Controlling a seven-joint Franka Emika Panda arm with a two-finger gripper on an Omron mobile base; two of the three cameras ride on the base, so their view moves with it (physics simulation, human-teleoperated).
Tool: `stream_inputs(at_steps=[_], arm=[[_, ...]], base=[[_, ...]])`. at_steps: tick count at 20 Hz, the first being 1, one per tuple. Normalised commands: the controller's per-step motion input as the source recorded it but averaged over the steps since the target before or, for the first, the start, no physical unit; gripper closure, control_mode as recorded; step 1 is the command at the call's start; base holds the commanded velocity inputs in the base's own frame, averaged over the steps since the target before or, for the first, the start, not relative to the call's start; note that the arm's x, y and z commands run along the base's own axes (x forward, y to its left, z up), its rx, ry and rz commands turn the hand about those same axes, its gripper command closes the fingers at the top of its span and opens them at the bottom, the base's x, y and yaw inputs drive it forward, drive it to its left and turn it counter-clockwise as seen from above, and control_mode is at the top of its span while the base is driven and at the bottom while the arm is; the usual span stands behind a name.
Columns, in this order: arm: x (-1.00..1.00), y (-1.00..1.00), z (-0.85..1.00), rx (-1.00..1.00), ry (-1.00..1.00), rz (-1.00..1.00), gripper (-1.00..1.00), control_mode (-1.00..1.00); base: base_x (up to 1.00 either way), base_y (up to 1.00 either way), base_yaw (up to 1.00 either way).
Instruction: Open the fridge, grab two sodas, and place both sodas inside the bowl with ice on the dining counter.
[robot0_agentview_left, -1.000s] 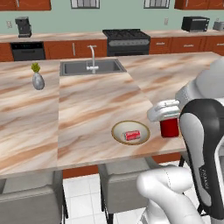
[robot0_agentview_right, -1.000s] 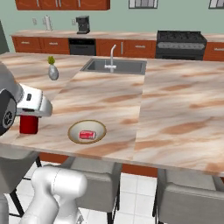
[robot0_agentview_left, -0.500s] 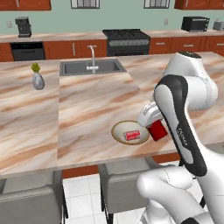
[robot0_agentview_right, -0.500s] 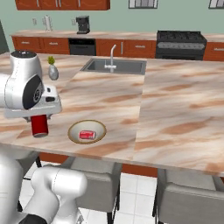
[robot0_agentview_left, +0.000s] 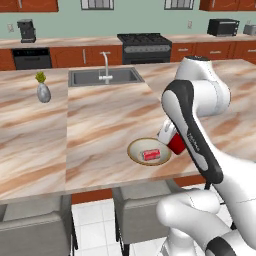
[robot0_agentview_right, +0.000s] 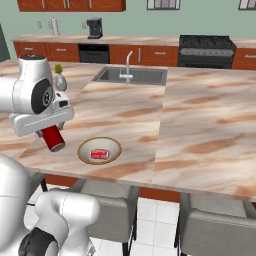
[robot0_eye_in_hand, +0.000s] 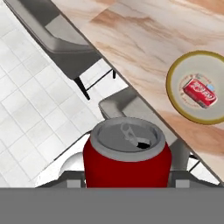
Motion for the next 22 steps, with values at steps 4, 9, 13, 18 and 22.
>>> stream_inputs(at_steps=[4,9,13,18,22], arm=[[0.09,-0.11,-0.23,-0.01,-0.03,0.17,1.0,-1.0],[0.3,-0.07,-0.25,-0.02,0.01,0.02,1.0,-1.0],[0.54,-0.08,-0.2,-0.02,0.04,0.0,1.0,-1.0],[0.51,-0.13,-0.29,-0.02,0.07,0.0,1.0,-1.0],[0.4,-0.07,-0.47,-0.03,0.09,0.01,1.0,-1.0]], base=[[0.0,0.0,0.0],[0.0,0.0,0.0],[0.0,0.0,0.0],[0.0,0.0,0.0],[0.0,0.0,0.0]])
